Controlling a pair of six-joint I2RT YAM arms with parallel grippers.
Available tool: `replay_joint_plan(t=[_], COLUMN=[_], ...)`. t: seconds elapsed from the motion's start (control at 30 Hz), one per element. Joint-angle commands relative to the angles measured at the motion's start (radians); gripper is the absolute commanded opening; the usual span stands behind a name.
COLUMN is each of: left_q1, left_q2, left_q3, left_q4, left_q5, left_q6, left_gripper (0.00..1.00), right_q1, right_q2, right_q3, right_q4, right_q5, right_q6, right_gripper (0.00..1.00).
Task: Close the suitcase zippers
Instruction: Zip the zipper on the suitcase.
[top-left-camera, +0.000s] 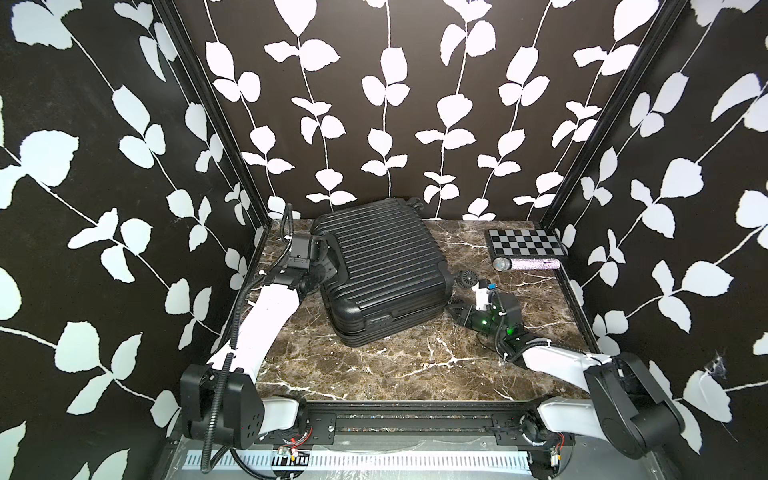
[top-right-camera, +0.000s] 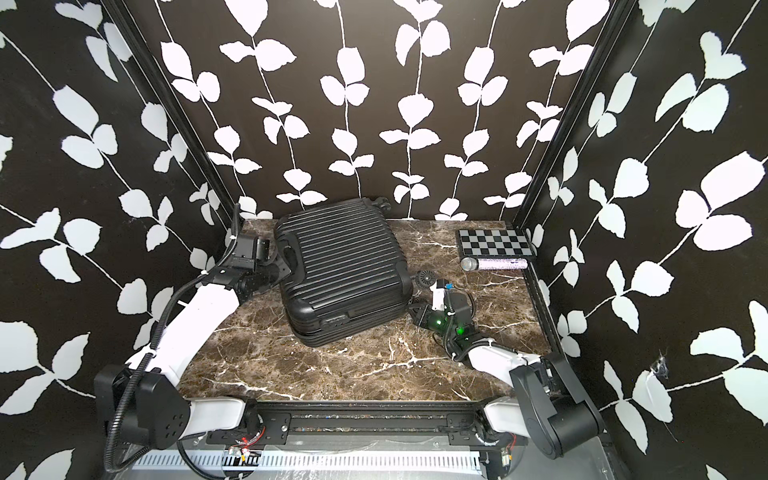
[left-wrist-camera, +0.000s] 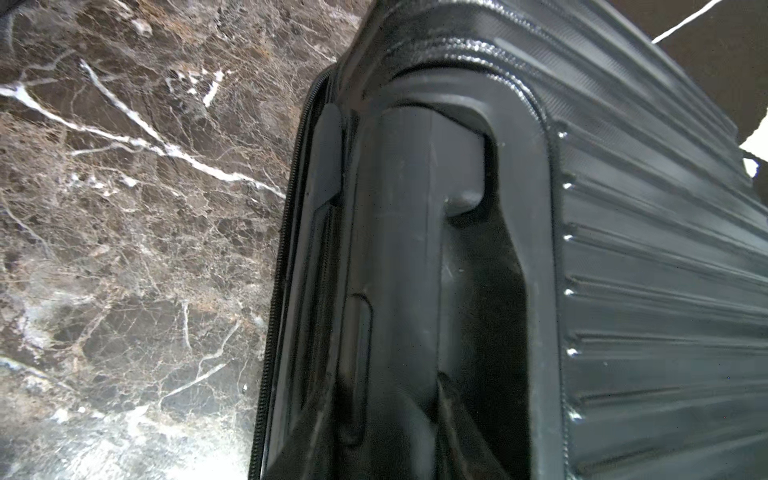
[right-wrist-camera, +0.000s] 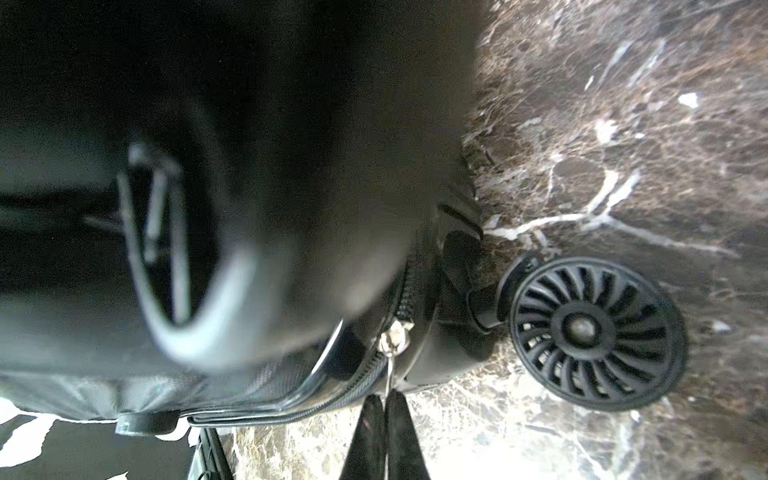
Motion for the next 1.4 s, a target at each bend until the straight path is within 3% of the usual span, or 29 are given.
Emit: replay_joint_plan(t=[0.0, 0.23, 0.4, 0.57, 1.03, 1.37], left_q1=[-0.03, -0.072, -0.106, -0.134, -0.197, -0.211], left_q2=[-0.001, -0.005, -0.024, -0.046, -0.07, -0.056], left_q3=[0.037, 0.016, -0.006, -0.027, -0.078, -0.09], left_q4=[0.15, 0.19, 0.196, 0.21, 0.235, 0.27], left_q5=[0.089, 0.062, 0.025, 0.01, -0.112, -0.101], left_q6=[-0.136, -0.157, -0.18, -0.205, -0.248, -0.27], left_gripper=[0.0, 0.0, 0.0, 0.0, 0.0, 0.0], right_q1=[0.106, 0.145, 0.142, 0.166, 0.315, 0.428], right_q2=[-0.086, -0.096, -0.069, 0.025, 0.079, 0.126], right_q3=[0.019, 0.006, 0.06, 0.121, 0.227, 0.329], right_q4=[0.063, 0.166, 0.072, 0.162, 0.001, -0.18], right_q5=[-0.156, -0.107, -0.068, -0.143, -0.112, -0.038], right_q6=[-0.039, 0.037, -0.032, -0.005, -0.144, -0.322], right_gripper=[0.0, 0.0, 0.0, 0.0, 0.0, 0.0])
